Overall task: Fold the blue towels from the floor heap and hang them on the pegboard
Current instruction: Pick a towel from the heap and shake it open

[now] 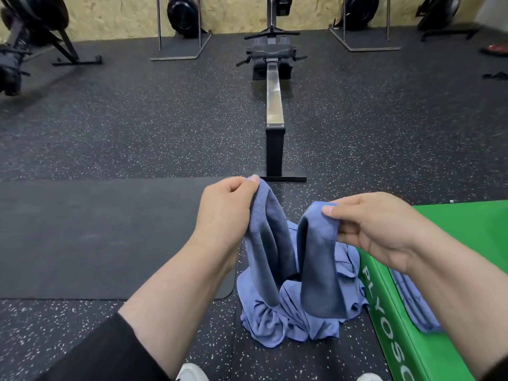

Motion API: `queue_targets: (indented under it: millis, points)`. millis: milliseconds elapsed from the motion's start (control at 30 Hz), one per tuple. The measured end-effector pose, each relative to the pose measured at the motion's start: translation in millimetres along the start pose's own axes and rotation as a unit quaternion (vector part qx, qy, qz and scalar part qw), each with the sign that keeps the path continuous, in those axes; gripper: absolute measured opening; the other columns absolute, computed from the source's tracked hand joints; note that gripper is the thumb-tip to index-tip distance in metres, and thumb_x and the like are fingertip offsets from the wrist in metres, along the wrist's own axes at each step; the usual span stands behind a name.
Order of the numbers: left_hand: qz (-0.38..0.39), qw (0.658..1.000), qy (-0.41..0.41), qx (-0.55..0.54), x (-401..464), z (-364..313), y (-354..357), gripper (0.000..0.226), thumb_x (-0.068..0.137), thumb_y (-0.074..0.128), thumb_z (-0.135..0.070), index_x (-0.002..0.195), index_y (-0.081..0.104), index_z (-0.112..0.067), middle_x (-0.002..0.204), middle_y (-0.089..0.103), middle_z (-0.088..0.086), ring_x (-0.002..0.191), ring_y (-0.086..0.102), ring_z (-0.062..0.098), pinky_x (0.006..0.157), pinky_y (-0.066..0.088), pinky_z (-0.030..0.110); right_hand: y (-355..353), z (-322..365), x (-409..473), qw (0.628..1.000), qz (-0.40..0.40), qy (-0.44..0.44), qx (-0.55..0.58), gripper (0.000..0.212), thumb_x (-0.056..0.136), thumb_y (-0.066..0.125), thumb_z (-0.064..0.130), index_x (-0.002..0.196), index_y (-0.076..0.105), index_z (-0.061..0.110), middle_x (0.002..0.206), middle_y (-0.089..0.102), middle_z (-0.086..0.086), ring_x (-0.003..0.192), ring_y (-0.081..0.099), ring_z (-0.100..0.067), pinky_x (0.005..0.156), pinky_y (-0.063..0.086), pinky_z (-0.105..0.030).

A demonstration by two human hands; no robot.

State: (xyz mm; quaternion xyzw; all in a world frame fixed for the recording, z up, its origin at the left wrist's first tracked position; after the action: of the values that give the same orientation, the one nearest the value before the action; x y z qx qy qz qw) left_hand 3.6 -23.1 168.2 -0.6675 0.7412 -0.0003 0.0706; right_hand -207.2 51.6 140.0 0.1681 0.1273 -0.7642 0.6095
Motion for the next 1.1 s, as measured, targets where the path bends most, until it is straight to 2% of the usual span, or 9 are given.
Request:
queue_targets:
  millis: [200,400,533,633,733,833,933,1033,1100]
  points:
    - [-0.001,1.000,0.012,0.019,-3.8,-4.4,1.7,0.039,0.094,0.063,-0.028,0.080,0.054,0.007,0.072,0.045,0.004,0.068,0.040,0.014,0.067,0.034,0.032,7.5,-1.9,-1.7,1.000,0.005,0.011,0.025,0.016,0.099,0.057,0.007,0.105,0.067,-0.005,0.100,0.075,-0.022,0.084,0.074,-0.026,0.072,0.063,-0.033]
    - [0.030,0.989,0.073,0.122,-17.3,-16.7,17.5,0.044,0.091,0.061,-0.019,0.062,0.029,-0.013,0.066,0.022,0.001,0.065,0.020,0.015,0.056,0.015,0.032,24.3,1.2,-6.9,0.999,0.011,-0.013,0.049,0.017,0.100,0.053,0.004,0.098,0.069,0.000,0.083,0.074,-0.014,0.069,0.071,-0.018,0.059,0.058,-0.026]
    - [0.054,0.973,0.114,0.193,-19.0,-14.0,30.7,0.038,0.090,0.065,-0.027,0.060,0.052,-0.007,0.060,0.035,0.003,0.061,0.027,0.012,0.054,0.024,0.032,34.9,4.5,-9.1,0.998,0.004,-0.029,0.060,0.019,0.100,0.054,0.006,0.103,0.071,-0.003,0.094,0.073,-0.023,0.084,0.067,-0.026,0.077,0.061,-0.036]
    - [0.056,0.970,0.130,0.200,-25.0,-14.6,37.6,0.018,0.090,0.070,-0.029,0.075,0.078,-0.024,0.068,0.069,-0.010,0.065,0.057,0.008,0.064,0.047,0.028,42.6,4.8,-10.5,0.997,0.014,-0.034,0.069,0.023,0.101,0.051,0.006,0.099,0.074,0.002,0.095,0.072,-0.022,0.090,0.066,-0.028,0.092,0.055,-0.042]
    - [0.044,0.955,0.175,0.234,-31.8,-20.0,41.7,0.012,0.091,0.070,-0.030,0.087,0.081,-0.028,0.083,0.069,-0.009,0.082,0.063,0.005,0.077,0.049,0.028,44.9,5.5,-10.2,0.995,0.020,-0.037,0.086,0.025,0.103,0.048,0.010,0.099,0.072,0.004,0.093,0.066,-0.020,0.089,0.061,-0.030,0.092,0.052,-0.043]
    - [0.110,0.934,0.210,0.269,-36.9,-20.6,55.7,0.017,0.094,0.060,-0.024,0.091,0.076,-0.018,0.087,0.062,-0.002,0.086,0.057,0.010,0.083,0.046,0.035,42.3,9.0,-12.0,0.992,0.031,-0.049,0.108,0.031,0.104,0.051,0.022,0.086,0.074,0.011,0.078,0.070,-0.008,0.076,0.063,-0.019,0.085,0.054,-0.034]
    - [0.171,0.939,0.166,0.247,-42.5,-18.2,61.6,0.028,0.087,0.049,-0.021,0.088,0.077,-0.018,0.096,0.070,-0.004,0.096,0.062,0.009,0.092,0.048,0.033,30.4,11.6,-9.8,0.996,-0.005,-0.079,0.036,0.027,0.100,0.059,0.016,0.080,0.075,0.012,0.080,0.070,-0.010,0.078,0.061,-0.019,0.081,0.052,-0.035]
    - [0.114,0.973,0.107,0.168,-30.9,-17.2,41.7,0.026,0.085,0.047,-0.008,0.082,0.067,-0.025,0.081,0.074,-0.004,0.081,0.069,0.015,0.082,0.056,0.037,17.2,17.1,-7.5,0.989,-0.059,-0.115,-0.076,0.022,0.095,0.059,0.009,0.082,0.076,0.014,0.070,0.071,0.000,0.068,0.061,-0.013,0.073,0.053,-0.037]
    - [0.117,0.966,0.106,0.205,-20.8,-15.4,33.1,0.028,0.088,0.049,-0.007,0.097,0.061,-0.031,0.090,0.071,-0.007,0.083,0.066,0.013,0.082,0.054,0.035,18.4,27.0,-11.5,0.967,-0.061,-0.164,-0.185,0.023,0.091,0.057,0.015,0.086,0.077,0.025,0.074,0.074,0.005,0.069,0.060,-0.010,0.072,0.050,-0.036]
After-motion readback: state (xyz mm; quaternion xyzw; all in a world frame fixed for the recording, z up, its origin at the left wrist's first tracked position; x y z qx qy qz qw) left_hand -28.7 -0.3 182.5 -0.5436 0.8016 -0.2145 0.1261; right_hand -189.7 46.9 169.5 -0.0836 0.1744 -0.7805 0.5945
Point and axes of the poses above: each hand's wrist, its own x-axis towards the middle knuckle, its own y-axis out of the palm, z = x × y, the point moved 7 cm from there along x, towards the middle knuckle
